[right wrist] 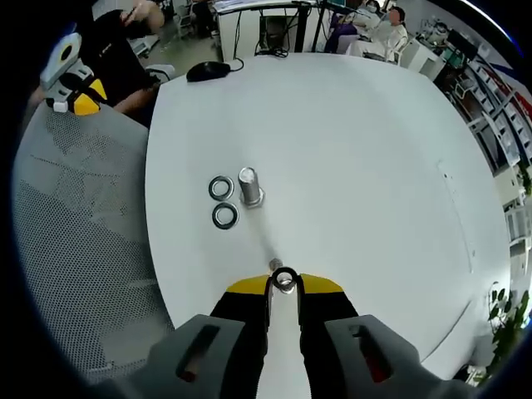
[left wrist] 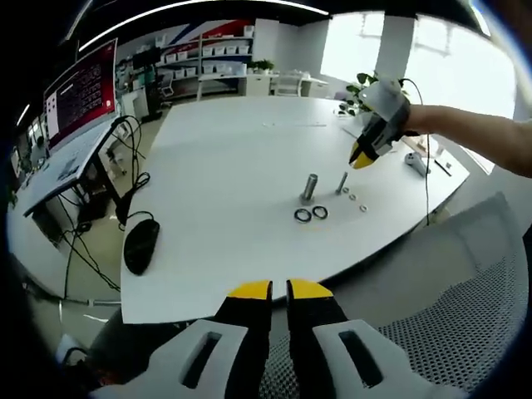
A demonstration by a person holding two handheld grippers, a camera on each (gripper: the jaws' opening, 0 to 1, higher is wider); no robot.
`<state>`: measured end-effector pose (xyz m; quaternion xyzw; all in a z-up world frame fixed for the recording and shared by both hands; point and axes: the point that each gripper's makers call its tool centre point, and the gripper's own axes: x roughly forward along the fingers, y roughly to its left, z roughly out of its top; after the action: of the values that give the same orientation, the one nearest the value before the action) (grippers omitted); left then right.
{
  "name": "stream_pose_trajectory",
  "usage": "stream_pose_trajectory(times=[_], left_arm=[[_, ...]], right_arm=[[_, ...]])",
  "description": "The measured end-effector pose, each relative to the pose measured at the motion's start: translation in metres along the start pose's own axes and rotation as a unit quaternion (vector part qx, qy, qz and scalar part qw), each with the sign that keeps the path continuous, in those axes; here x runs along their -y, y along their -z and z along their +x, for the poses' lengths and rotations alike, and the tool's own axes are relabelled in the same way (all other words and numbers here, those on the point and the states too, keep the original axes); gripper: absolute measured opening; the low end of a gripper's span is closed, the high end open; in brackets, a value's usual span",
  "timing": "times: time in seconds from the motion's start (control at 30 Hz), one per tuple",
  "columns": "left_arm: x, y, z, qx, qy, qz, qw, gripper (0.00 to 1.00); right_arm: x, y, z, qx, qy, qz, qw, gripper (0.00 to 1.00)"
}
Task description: Place the washer onto the threaded stud by aligning its center hole with the stud, sliding it down to the base, and recovering from edge contact or off-axis alignment until the washer reaches the visible bottom stop.
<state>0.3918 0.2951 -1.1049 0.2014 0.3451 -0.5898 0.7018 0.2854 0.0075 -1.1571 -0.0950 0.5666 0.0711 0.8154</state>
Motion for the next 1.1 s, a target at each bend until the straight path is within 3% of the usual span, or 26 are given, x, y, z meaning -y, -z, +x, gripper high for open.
stream_pose_trajectory(times=[0.6,1.1], left_arm=[[0.004,0.001,0.000,-0.002,0.013,0.006,0.9999,0.01],[0.004,0.003,0.000,-0.009,0.014,0.011,0.9998,0.01]], right_arm=[[0.005,0.000,-0.001,0.001,-0.002,0.012,0.9999,0.14],[-0.006,0.000,0.012,-0.016,-0.026,0.002,0.9995,0.14]])
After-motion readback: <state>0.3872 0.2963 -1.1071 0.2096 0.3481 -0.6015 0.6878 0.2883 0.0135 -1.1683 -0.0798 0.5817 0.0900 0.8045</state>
